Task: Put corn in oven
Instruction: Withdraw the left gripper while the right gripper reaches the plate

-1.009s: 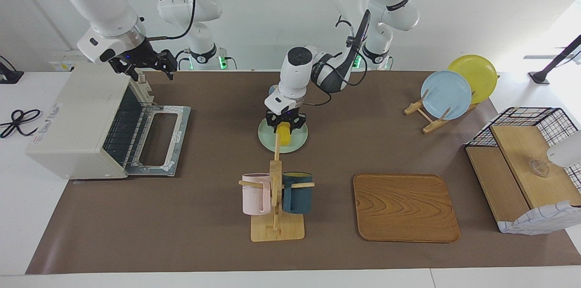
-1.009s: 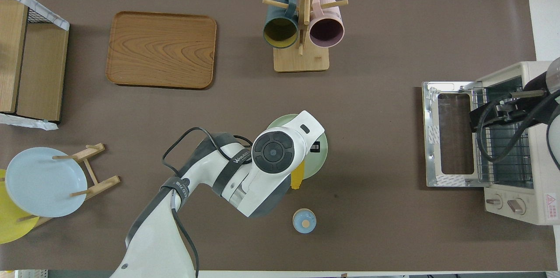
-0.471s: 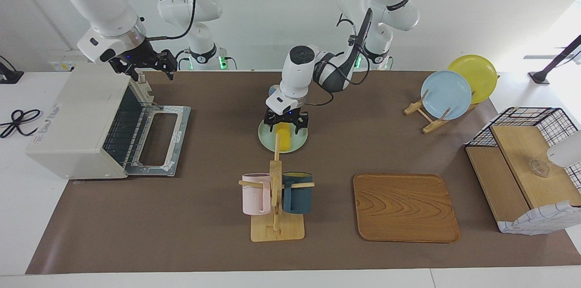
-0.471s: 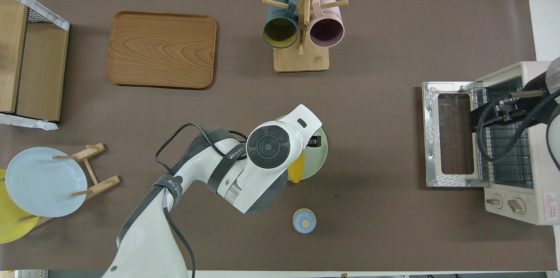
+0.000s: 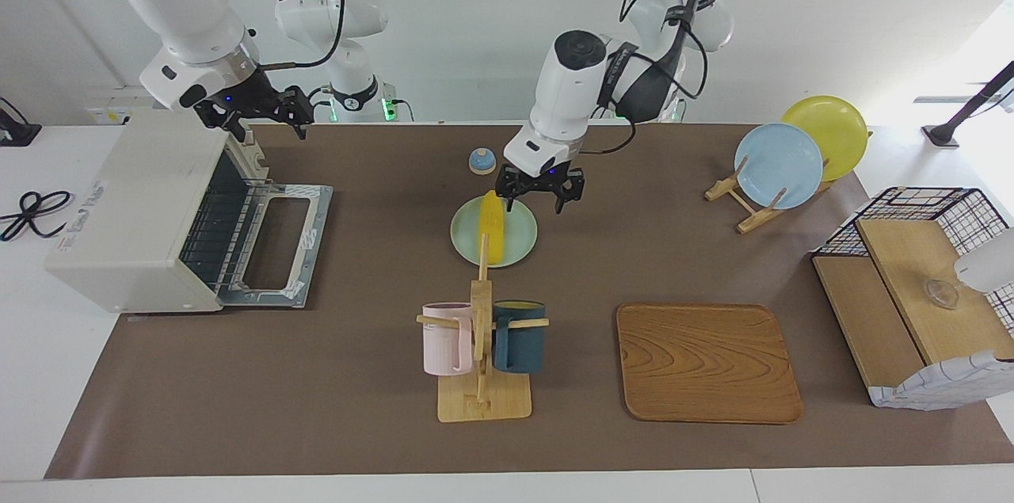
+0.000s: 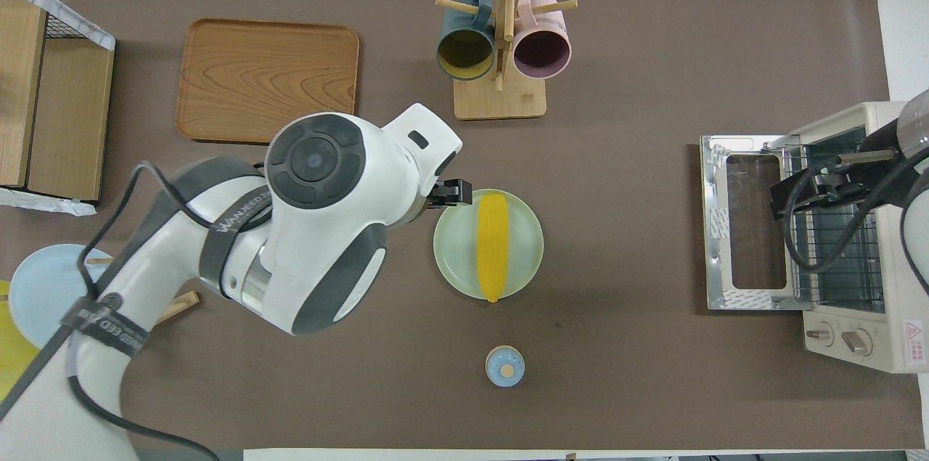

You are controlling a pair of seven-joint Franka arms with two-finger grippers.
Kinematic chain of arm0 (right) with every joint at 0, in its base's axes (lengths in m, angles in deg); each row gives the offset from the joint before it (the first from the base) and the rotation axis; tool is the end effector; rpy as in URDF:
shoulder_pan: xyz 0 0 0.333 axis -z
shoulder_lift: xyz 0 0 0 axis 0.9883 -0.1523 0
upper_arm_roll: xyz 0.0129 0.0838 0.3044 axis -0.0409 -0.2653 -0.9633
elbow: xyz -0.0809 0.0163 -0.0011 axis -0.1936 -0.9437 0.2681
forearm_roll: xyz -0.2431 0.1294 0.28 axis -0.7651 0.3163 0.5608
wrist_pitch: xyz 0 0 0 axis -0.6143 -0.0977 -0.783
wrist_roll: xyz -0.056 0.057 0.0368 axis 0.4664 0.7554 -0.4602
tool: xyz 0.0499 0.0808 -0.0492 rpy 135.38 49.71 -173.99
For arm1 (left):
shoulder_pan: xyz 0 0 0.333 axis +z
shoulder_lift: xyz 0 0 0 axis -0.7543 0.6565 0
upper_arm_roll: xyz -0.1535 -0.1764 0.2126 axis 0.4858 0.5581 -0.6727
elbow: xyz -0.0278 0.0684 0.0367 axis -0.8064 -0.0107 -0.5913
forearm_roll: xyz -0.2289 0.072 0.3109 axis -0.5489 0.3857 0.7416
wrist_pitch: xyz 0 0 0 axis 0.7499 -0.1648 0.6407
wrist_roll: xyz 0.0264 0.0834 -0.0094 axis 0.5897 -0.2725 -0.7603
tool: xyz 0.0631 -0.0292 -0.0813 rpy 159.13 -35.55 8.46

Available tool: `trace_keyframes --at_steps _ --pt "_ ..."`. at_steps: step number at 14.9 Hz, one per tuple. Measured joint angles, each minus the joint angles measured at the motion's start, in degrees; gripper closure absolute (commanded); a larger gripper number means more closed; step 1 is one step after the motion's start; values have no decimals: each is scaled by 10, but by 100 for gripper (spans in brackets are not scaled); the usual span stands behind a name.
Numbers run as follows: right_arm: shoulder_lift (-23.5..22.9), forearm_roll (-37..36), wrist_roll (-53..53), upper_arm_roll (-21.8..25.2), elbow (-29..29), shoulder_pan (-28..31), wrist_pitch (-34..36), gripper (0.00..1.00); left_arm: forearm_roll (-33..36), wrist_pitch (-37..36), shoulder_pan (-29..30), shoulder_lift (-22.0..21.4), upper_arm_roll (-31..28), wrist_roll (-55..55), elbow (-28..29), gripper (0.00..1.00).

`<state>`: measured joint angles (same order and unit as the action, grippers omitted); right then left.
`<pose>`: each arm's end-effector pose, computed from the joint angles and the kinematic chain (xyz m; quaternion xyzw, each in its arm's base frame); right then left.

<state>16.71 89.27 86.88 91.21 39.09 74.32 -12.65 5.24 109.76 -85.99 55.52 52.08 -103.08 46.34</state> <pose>0.5276 0.0258 0.6005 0.9949 0.0296 -0.0959 0.0071 0.4908 -0.3650 0.4791 0.9971 -0.0321 0.0195 0.0658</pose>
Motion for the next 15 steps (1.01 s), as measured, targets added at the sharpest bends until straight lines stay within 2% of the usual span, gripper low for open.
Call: trace_keyframes --at_steps 3,7,10,12,15 --pt "0 8 14 -23 -10 -1 0 0 0 -68 63 -43 -2 69 -5 0" --pt "-3 10 98 -102 -16 -6 -29 0 5 -155 170 -96 -5 184 -9 0" --pt "-24 10 186 -127 -22 -53 -45 0 36 -200 216 -107 -6 224 -33 0" --pt "-68 0 256 -129 -55 -113 -56 0 44 -224 228 -107 -5 239 -50 0" --pt "-175 -37 355 -131 -144 -199 -68 0 46 -255 242 -108 -5 257 -68 0"
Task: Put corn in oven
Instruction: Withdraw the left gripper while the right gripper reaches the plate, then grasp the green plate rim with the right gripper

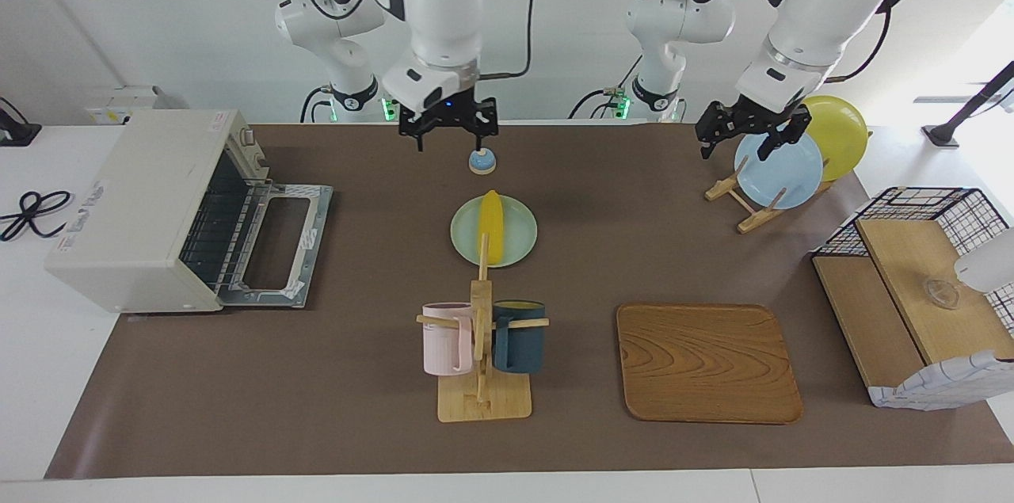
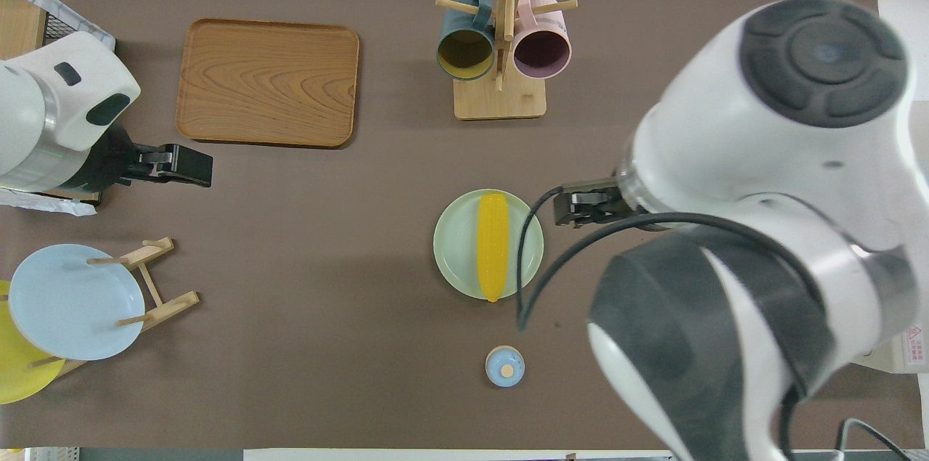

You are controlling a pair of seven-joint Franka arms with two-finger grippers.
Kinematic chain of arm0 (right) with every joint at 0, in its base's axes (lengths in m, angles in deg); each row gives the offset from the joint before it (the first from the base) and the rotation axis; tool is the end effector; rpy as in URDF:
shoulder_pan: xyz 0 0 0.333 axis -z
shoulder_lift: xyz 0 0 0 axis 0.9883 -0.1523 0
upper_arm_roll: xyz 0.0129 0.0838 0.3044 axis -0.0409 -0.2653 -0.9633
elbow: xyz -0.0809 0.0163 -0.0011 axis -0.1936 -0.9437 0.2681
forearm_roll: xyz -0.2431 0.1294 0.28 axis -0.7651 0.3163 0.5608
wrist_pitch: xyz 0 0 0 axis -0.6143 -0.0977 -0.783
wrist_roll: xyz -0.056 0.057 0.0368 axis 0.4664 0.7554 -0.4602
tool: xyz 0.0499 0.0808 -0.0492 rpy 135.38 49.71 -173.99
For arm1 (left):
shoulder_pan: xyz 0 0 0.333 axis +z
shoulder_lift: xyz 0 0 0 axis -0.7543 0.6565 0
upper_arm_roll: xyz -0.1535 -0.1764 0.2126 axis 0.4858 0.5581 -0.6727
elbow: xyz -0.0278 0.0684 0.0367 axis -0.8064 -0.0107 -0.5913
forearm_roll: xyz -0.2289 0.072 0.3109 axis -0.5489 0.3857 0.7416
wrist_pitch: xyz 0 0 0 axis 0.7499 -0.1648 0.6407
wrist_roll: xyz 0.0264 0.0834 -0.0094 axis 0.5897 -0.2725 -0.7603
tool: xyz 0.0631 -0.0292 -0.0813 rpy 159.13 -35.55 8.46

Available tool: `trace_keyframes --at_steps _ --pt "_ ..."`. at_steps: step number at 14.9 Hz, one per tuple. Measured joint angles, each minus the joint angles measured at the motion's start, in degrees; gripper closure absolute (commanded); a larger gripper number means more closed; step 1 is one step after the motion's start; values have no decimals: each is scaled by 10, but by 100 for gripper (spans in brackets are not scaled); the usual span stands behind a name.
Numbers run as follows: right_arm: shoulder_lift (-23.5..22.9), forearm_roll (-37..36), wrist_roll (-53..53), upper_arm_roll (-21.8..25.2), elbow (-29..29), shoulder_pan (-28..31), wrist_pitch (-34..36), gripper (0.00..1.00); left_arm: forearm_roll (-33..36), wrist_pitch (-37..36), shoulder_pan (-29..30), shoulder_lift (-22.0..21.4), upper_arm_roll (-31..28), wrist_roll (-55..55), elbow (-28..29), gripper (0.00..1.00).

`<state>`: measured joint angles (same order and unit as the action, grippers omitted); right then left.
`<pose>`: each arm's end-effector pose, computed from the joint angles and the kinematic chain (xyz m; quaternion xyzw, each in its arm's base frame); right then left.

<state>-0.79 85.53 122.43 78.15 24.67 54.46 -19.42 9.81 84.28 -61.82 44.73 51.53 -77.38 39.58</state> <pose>0.5235 0.3517 0.5485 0.9979 0.0060 -0.0414 0.0491 0.5273 -0.1077 0.6040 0.9980 -0.0603 -0.0182 0.0083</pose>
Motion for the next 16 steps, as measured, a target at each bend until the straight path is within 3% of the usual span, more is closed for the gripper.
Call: trace_keyframes --at_steps 3,6,7,11,13,16 --pt "-77 -29 81 0 -36 -72 -48 0 13 -29 5 -5 0 5 -8 0" --pt "-121 -53 119 0 -20 -105 -125 0 17 -52 5 -12 0 5 -8 0" --pt "-129 -54 120 0 1 -104 -162 9 17 -55 5 -14 1 5 -8 0" --pt "-134 -55 119 3 85 -95 -258 65 17 -53 5 -14 1 5 -8 0" --pt "-127 -55 119 3 124 -93 -297 74 17 -44 5 -14 2 5 -8 0" --pt "-109 -55 116 3 183 -93 -339 74 15 -21 6 -13 2 5 -8 0"
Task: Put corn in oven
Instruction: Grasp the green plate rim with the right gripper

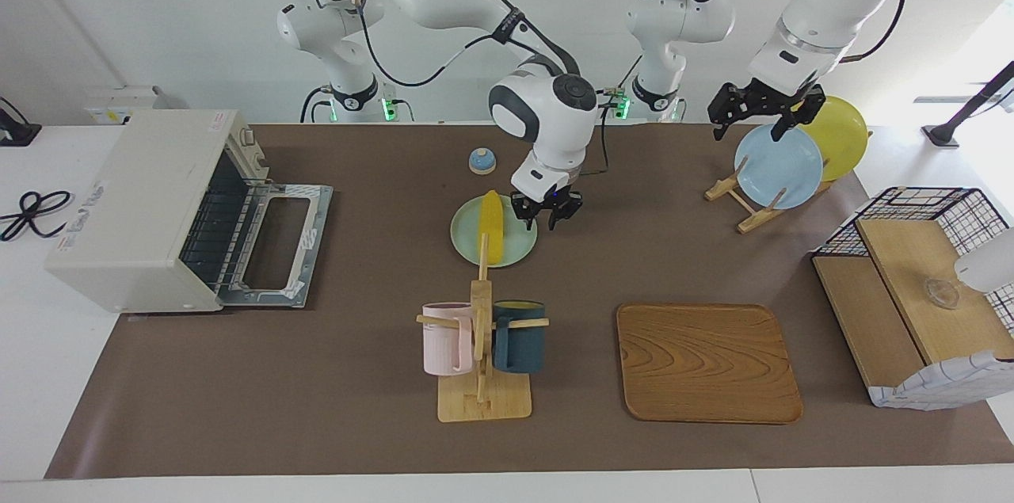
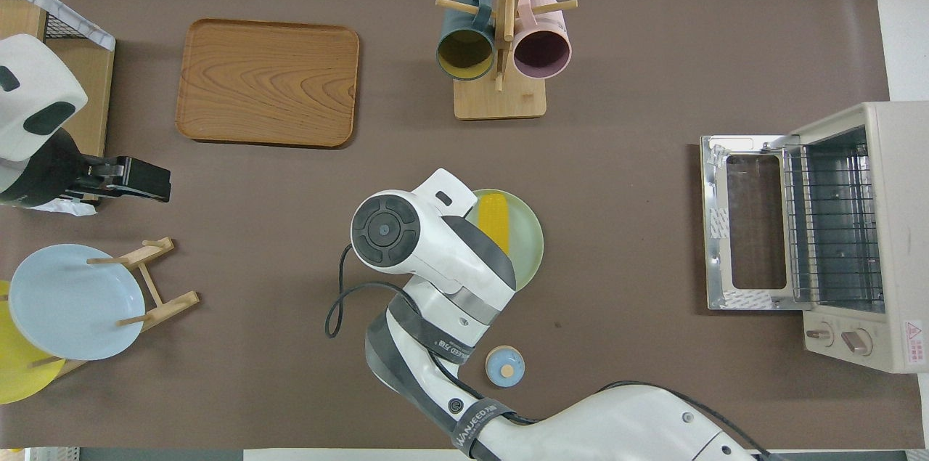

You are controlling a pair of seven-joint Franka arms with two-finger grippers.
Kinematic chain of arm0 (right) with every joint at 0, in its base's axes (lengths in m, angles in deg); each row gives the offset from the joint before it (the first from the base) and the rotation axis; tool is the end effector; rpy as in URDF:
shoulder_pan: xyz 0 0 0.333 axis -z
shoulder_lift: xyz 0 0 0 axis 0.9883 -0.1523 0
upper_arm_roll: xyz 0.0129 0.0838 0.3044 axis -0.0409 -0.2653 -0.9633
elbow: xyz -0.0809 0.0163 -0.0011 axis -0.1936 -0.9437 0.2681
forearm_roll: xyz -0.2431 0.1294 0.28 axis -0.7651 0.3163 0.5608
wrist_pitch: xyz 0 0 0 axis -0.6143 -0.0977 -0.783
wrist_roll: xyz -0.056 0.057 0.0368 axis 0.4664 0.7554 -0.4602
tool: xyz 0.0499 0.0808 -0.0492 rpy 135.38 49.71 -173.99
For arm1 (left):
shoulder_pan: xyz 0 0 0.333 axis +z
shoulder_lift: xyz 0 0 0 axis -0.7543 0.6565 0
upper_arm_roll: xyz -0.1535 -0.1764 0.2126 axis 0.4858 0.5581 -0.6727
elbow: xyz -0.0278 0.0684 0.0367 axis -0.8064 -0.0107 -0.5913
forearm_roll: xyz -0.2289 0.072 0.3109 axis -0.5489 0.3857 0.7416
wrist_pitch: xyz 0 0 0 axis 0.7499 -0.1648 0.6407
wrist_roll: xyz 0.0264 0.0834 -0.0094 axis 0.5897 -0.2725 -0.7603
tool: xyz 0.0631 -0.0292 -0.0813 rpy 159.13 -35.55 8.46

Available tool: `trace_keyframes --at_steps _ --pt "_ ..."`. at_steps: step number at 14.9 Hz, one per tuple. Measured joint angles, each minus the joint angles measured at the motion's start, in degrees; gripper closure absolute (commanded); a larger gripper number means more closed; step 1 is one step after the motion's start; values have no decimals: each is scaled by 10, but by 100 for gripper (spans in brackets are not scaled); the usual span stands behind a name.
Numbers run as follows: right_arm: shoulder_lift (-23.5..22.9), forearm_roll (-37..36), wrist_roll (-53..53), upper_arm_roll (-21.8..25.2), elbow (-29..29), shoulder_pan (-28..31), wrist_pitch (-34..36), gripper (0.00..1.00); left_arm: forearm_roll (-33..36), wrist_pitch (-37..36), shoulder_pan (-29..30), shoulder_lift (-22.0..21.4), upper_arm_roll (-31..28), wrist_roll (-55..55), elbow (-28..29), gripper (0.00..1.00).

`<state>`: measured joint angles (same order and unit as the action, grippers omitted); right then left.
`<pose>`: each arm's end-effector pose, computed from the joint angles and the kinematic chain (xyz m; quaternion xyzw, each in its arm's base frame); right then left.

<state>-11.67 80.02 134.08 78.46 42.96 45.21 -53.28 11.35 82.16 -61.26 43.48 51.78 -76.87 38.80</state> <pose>0.4852 0.4566 0.3232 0.9989 0.0221 0.0137 0.0402 0.5190 -0.1002 0.6189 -0.9979 0.0625 0.0172 0.0049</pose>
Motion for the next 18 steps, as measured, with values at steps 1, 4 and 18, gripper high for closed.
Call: trace_keyframes --at_steps 1,4,18 --pt "6 0 0 0 16 0 -8 74 -3 10 1 1 0 0 0 0" --pt "19 0 0 0 37 0 -16 74 -8 19 7 4 1 0 0 0" --pt "30 0 0 -3 90 -11 -78 83 -9 22 8 8 5 -1 2 0"
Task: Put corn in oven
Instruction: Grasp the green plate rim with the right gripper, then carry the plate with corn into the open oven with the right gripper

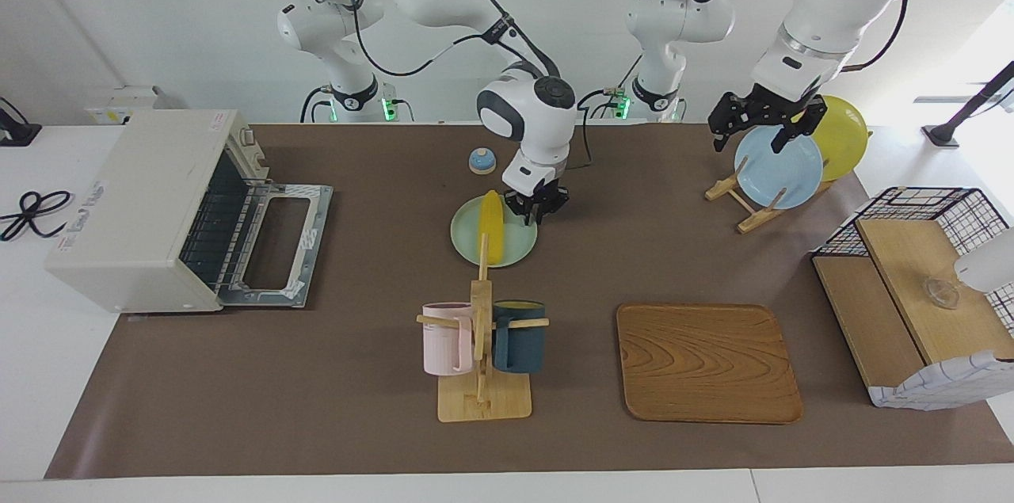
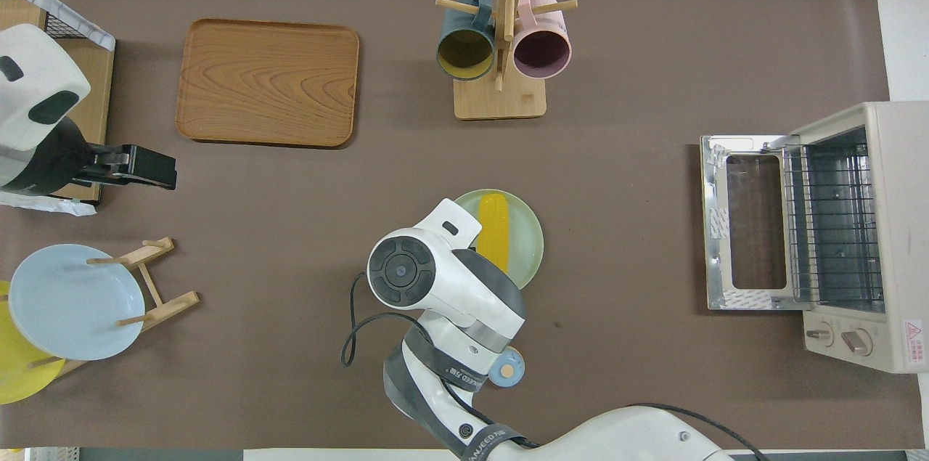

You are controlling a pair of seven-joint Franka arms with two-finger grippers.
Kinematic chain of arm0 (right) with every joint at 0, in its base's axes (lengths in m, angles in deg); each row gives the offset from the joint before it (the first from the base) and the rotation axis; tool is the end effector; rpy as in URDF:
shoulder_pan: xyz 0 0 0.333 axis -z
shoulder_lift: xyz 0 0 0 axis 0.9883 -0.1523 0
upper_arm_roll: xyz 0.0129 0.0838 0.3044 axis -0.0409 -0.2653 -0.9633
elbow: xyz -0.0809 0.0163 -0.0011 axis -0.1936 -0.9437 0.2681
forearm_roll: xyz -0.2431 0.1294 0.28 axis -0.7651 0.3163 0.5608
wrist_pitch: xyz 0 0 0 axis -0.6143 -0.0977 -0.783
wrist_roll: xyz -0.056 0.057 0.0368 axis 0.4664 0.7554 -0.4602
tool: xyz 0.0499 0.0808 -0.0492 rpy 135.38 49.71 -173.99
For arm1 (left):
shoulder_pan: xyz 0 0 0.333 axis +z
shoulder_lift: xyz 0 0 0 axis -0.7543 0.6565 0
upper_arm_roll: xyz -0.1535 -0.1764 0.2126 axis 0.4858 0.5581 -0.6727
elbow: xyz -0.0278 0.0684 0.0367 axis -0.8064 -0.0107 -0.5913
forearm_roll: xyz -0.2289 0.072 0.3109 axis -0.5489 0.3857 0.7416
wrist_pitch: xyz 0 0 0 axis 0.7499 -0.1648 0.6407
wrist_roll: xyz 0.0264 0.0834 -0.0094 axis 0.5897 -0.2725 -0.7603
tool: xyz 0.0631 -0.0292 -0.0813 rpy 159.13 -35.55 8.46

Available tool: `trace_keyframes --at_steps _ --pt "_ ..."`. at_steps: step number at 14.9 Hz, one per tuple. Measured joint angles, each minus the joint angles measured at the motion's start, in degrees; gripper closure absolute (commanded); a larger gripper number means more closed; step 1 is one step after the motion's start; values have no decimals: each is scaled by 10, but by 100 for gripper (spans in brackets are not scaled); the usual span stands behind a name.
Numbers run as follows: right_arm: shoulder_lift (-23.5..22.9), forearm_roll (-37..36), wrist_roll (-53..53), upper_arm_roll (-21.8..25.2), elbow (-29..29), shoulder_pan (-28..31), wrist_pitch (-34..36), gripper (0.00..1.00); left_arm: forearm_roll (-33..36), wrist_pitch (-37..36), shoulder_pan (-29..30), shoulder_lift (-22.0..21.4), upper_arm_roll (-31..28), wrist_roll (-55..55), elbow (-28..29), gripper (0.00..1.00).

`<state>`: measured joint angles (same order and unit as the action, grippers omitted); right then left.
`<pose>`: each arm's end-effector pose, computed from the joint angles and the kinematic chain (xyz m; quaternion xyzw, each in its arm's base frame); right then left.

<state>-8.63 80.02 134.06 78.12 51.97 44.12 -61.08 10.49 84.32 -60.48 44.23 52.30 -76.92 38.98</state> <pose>0.4502 0.4541 0.2999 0.9984 0.0441 0.0227 0.0259 0.5267 -0.1010 0.6137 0.9982 -0.0596 -0.0074 0.0035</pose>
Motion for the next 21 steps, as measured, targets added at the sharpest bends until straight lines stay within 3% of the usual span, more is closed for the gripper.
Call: trace_keyframes --at_steps 2,13,21 --pt "3 0 0 0 3 -1 0 100 0 0 0 0 0 0 0 0" --pt "21 -39 -1 0 28 -8 1 100 0 0 1 0 -1 0 0 0" --pt "28 -92 -45 2 11 -2 83 100 -1 0 1 0 -1 0 0 0"
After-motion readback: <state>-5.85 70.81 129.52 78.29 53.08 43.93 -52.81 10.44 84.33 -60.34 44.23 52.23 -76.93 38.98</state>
